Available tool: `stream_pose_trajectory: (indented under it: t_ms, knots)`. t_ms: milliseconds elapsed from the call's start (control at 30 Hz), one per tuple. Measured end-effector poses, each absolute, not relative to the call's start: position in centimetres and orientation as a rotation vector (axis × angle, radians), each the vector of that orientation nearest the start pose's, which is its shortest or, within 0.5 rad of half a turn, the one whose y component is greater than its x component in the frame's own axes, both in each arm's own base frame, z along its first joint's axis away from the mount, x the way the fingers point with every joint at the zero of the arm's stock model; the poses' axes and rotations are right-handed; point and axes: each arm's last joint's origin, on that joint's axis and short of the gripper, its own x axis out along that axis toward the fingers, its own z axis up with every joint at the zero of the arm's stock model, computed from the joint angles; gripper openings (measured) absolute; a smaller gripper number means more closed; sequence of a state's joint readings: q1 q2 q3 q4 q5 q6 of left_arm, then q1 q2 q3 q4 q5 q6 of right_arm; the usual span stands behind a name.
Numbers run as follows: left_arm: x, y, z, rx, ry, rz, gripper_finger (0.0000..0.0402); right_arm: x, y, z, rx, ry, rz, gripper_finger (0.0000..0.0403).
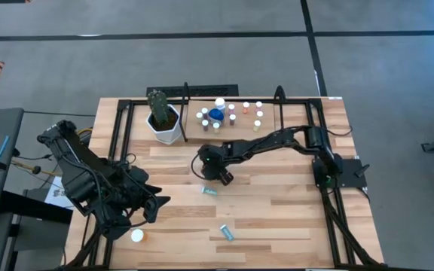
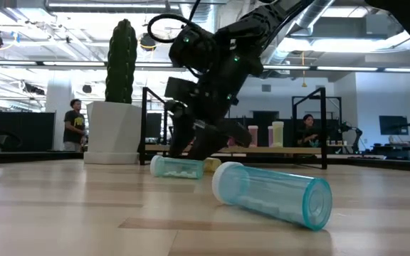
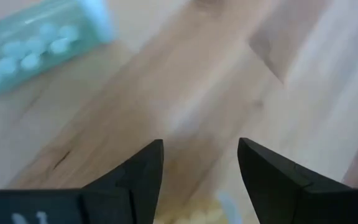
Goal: Pick and place medicine bottles onto shelf by color
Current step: Put the yellow pill bottle on the shelf
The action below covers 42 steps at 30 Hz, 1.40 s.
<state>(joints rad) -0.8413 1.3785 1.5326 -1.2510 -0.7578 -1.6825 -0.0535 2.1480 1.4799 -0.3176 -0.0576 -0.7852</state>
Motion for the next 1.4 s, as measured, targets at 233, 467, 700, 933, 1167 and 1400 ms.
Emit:
stream_pose_trajectory:
  t_ms: [233, 467, 700, 933, 1167, 1400]
  knots:
    - [17.7, -16.8, 38.1, -0.795, 0.571, 0.515, 0.0235, 44.4, -2.2, 18.0, -0.488, 0.84, 0.249, 0.023]
    - [17.7, -16.8, 38.1, -0.795, 0.572, 0.514, 0.0235, 43.1, -3.5, 21.2, -0.154, 0.826, 0.064, 0.023]
    - [17.7, -16.8, 38.1, -0.782, 0.576, 0.509, 0.0235, 40.9, -5.7, 21.3, 0.244, 0.998, -0.16, 0.023]
    - [17.7, -16.8, 38.1, -0.778, 0.576, 0.508, 0.0235, 40.5, -6.3, 20.5, 0.35, 1.054, -0.216, 0.023]
    - [17.7, -16.8, 38.1, -0.777, 0.576, 0.507, 0.0235, 40.1, -6.3, 19.5, 0.501, 1.054, -0.29, 0.023]
    - [17.7, -16.8, 38.1, -0.777, 0.576, 0.507, 0.0235, 39.9, -5.1, 17.8, 0.569, 1.022, -0.312, 0.023]
